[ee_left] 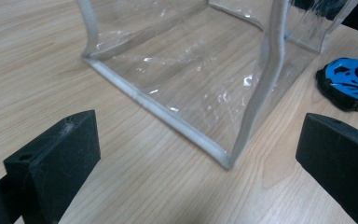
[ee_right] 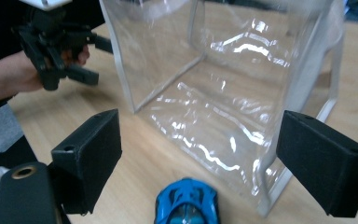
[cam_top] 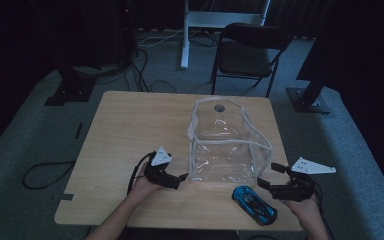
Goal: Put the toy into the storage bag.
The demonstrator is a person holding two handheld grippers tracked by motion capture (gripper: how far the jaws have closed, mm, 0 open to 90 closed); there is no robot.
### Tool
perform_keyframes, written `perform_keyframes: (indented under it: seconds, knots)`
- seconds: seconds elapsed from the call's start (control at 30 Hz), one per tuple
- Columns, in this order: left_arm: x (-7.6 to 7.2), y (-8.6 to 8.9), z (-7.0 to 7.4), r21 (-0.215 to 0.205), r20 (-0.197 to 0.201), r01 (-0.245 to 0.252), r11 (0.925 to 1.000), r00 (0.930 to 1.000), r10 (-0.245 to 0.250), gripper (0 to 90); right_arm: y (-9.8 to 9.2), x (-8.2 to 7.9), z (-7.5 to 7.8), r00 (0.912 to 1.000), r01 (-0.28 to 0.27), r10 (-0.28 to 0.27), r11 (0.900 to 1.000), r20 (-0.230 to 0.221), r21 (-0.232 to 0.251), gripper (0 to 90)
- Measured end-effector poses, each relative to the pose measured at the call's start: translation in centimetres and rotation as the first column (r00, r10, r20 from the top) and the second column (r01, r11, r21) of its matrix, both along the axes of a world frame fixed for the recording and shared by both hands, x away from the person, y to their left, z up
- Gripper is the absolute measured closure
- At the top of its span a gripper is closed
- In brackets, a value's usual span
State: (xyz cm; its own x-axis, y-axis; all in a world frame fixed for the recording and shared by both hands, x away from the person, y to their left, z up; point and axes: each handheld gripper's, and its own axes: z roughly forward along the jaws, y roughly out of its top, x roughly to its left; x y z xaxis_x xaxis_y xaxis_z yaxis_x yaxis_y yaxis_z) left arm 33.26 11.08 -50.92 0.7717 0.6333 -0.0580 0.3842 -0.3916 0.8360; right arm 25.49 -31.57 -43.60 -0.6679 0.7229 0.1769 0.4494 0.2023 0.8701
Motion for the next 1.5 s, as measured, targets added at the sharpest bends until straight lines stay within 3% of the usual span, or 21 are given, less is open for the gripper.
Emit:
perform_keyframes:
  seconds: [0.17,0.33,0.43,0.5,0.57,0.73,0.9,1.07,1.33,1.5]
  knots:
    - [-0.1,1.2,-0.1,0.012,0.001,-0.022,0.9997,0.9998,0.022,0.3,0.4,-0.3,-1.7,0.9985,-0.012,0.012,1.0,-0.053,-0.013,13.7]
    - [-0.3,2.3,-0.3,0.022,0.002,-0.051,0.9985,0.9987,0.051,0.3,1.3,-0.5,-3.5,0.9946,-0.014,0.004,0.995,-0.104,-0.096,13.7]
    - [-0.5,3.1,-0.4,0.036,0.006,-0.073,0.9967,0.9973,0.072,0.3,1.7,-0.4,-4.6,0.9889,-0.024,0.006,0.993,-0.148,-0.119,13.9]
    - [-0.6,3.5,-0.5,0.036,0.004,-0.082,0.9959,0.9966,0.082,0.3,1.9,-0.4,-5.0,0.9879,-0.028,0.007,0.991,-0.155,-0.135,13.9]
    - [-0.7,4.7,-0.7,0.043,0.004,-0.113,0.9927,0.9936,0.113,0.3,2.6,-0.2,-6.3,0.9823,-0.051,0.018,0.983,-0.186,-0.175,13.9]
    - [-0.9,6.8,-1.1,0.036,-0.003,-0.165,0.9856,0.9862,0.165,0.3,3.3,0.0,-7.7,0.9761,-0.058,0.005,0.969,-0.217,-0.239,13.9]
    - [-1.2,8.1,-1.6,0.057,-0.013,-0.184,0.9813,0.9826,0.185,0.3,3.6,-0.2,-8.4,0.9713,-0.069,0.004,0.962,-0.238,-0.266,13.9]
    - [-1.8,10.1,-1.8,0.063,-0.02,-0.232,0.9706,0.9721,0.234,0.3,3.9,-0.3,-9.2,0.9675,-0.084,-0.004,0.938,-0.253,-0.337,15.1]
    - [-2.6,13.2,-2.1,0.095,-0.029,-0.295,0.9507,0.9538,0.299,0.3,4.2,-0.1,-9.7,0.9669,-0.097,-0.007,0.915,-0.255,-0.393,20.1]
    - [-3.3,15.1,-2.4,0.121,-0.038,-0.351,0.9286,0.9331,0.358,0.3,4.5,0.0,-9.8,0.9636,-0.103,-0.012,0.906,-0.267,-0.411,19.8]
